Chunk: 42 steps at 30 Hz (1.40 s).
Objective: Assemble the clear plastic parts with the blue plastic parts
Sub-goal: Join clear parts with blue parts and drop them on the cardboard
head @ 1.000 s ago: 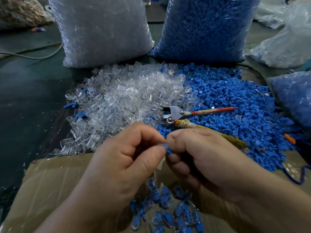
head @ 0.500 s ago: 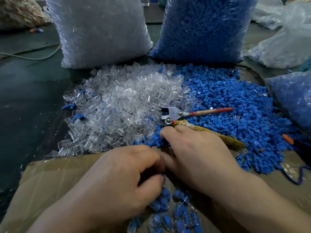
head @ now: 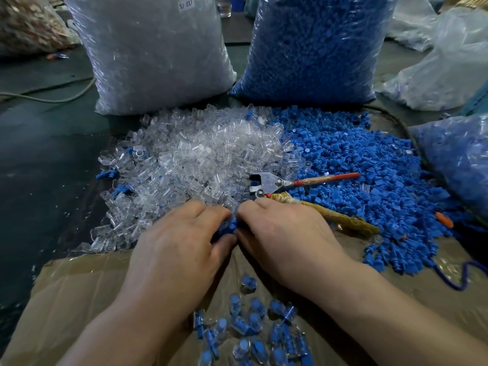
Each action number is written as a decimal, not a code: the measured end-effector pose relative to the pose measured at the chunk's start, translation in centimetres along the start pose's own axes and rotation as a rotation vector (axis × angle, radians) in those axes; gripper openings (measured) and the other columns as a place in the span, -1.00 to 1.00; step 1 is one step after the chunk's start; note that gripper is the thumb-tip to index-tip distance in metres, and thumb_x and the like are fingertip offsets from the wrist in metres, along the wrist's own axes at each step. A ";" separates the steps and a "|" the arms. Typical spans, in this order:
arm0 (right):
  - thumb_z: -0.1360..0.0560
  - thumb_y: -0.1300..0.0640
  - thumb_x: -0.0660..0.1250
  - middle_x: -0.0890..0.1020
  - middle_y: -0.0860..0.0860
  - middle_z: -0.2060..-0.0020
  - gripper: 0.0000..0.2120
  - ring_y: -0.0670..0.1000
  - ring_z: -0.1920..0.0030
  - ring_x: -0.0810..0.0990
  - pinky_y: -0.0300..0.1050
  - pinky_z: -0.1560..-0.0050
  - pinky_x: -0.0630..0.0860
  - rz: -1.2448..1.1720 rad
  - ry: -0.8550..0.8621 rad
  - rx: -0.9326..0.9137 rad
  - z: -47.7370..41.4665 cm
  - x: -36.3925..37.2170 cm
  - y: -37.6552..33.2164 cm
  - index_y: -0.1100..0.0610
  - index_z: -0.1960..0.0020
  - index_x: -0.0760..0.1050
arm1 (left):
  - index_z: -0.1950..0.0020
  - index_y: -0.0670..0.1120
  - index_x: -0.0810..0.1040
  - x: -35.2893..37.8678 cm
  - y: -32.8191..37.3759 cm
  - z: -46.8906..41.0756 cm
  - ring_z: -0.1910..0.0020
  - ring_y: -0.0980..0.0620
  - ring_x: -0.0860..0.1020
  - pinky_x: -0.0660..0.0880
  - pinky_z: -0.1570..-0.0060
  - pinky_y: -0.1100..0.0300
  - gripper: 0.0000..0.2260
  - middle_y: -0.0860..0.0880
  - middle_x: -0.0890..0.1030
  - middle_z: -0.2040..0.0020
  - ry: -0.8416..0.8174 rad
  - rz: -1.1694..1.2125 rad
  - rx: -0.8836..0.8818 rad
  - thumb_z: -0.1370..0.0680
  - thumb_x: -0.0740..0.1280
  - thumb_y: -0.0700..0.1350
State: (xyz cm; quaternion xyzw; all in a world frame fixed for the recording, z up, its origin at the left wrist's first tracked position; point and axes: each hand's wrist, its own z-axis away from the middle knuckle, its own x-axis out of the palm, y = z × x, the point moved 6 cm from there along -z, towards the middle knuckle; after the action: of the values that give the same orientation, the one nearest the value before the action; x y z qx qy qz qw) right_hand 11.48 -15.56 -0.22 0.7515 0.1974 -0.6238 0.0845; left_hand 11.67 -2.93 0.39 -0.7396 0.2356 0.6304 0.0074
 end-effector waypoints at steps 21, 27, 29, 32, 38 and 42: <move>-0.57 -0.06 0.19 0.43 -0.07 0.19 -0.90 0.08 0.25 0.50 -0.07 0.40 0.35 -0.038 -0.075 0.087 0.3 -0.6 0.5 -0.04 0.02 0.34 | 0.06 0.19 0.63 -0.4 -3.4 0.9 0.36 0.15 0.64 0.54 0.46 0.33 -0.96 0.09 0.68 0.28 0.341 0.822 -0.265 -0.51 0.41 0.04; -0.55 0.09 0.23 0.44 -0.11 0.22 -0.83 0.03 0.27 0.46 -0.07 0.43 0.28 -0.027 -0.090 0.095 0.5 -0.7 0.7 -0.06 0.08 0.22 | 0.03 0.17 0.65 -0.2 -4.6 0.6 0.26 0.02 0.71 0.59 0.37 0.28 -0.80 -0.02 0.71 0.23 0.226 1.000 -0.322 -0.52 0.45 -0.16; -0.53 0.12 0.25 0.45 -0.11 0.23 -0.83 0.03 0.28 0.45 -0.07 0.44 0.23 -0.022 -0.094 0.090 0.6 -0.7 0.7 -0.05 0.07 0.25 | 0.05 0.19 0.63 0.2 -4.3 0.6 0.27 0.07 0.70 0.57 0.40 0.32 -0.82 0.03 0.71 0.24 0.139 0.925 -0.332 -0.50 0.44 -0.12; -0.52 0.14 0.26 0.47 -0.10 0.24 -0.88 0.03 0.28 0.46 -0.07 0.43 0.23 -0.029 -0.091 0.095 0.8 -0.9 0.9 -0.04 0.04 0.34 | 0.04 0.25 0.55 0.1 -3.6 0.9 0.27 0.18 0.68 0.62 0.35 0.18 -0.88 0.18 0.69 0.23 0.100 0.653 -0.299 -0.46 0.38 0.06; -0.55 -0.22 0.13 0.38 -0.10 0.22 -0.75 0.00 0.25 0.40 -0.07 0.35 0.27 -0.051 -0.084 0.082 1.0 -1.0 0.2 -0.07 -0.05 0.39 | 0.06 0.24 0.49 -0.6 -1.7 1.2 0.26 0.27 0.60 0.52 0.40 0.20 -0.93 0.30 0.63 0.22 0.132 0.372 -0.172 -0.48 0.34 0.13; -0.53 -0.28 0.13 0.33 -0.11 0.22 -0.69 0.01 0.21 0.43 -0.06 0.32 0.33 -0.075 -0.109 0.068 0.9 -1.0 -0.4 -0.08 -0.06 0.38 | 0.05 0.21 0.53 0.5 -1.8 1.1 0.28 0.21 0.65 0.59 0.29 0.14 -0.93 0.22 0.67 0.23 0.066 0.598 -0.246 -0.48 0.36 0.07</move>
State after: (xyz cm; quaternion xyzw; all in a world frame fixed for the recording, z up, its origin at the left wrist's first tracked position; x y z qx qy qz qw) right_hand 10.35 -15.74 0.59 0.7111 0.1992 -0.6727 0.0458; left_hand 11.34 -1.16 -0.83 -0.6528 0.3647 0.6042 -0.2753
